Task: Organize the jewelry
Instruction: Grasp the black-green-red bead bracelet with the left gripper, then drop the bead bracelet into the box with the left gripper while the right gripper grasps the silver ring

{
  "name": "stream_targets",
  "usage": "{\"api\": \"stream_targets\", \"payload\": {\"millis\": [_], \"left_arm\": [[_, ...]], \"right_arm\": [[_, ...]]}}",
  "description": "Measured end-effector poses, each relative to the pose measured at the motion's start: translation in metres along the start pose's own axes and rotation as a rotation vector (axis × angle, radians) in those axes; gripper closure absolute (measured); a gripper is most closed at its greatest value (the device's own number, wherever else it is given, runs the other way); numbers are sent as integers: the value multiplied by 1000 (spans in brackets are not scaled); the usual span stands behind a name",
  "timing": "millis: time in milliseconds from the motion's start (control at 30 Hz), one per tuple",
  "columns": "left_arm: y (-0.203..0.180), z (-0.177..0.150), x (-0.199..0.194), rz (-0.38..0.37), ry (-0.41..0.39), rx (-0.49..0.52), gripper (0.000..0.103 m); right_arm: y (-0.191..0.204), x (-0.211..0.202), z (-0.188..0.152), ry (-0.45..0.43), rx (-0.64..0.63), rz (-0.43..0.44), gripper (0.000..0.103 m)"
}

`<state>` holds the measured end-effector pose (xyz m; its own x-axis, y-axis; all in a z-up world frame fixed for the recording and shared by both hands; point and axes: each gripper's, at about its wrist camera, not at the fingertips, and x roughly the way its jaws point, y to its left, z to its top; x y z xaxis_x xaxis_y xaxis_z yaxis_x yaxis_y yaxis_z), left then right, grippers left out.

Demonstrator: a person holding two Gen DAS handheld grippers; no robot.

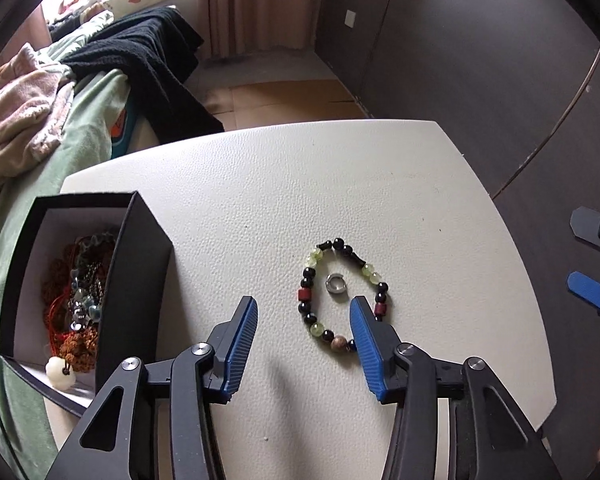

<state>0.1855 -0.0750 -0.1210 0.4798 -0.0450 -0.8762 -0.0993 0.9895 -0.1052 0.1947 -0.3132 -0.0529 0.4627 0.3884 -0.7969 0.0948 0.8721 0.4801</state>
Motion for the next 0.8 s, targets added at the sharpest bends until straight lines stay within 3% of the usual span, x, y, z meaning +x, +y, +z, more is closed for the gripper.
{"api": "stream_targets", "payload": {"millis": [100,133,267,333,500,800], "left_arm": [[-3,0,10,15,17,8,64],[-4,-1,15,18,39,13,73],[-11,-5,15,37,25,68,78],[-8,-6,15,40,20,75,95],[-1,-6,6,-6,4,62,95],[20,6,-40,-164,-83,-21,95]], "right_arm": [[2,3,-1,8,-6,-3,15],[2,4,-1,9,-7,-5,15],[3,5,-1,16,-11,-10,15],[4,6,-2,19,-14,-13,15],[10,9,-5,27,-31,-13,14],[31,20,-15,48,-107,-5,19]]}}
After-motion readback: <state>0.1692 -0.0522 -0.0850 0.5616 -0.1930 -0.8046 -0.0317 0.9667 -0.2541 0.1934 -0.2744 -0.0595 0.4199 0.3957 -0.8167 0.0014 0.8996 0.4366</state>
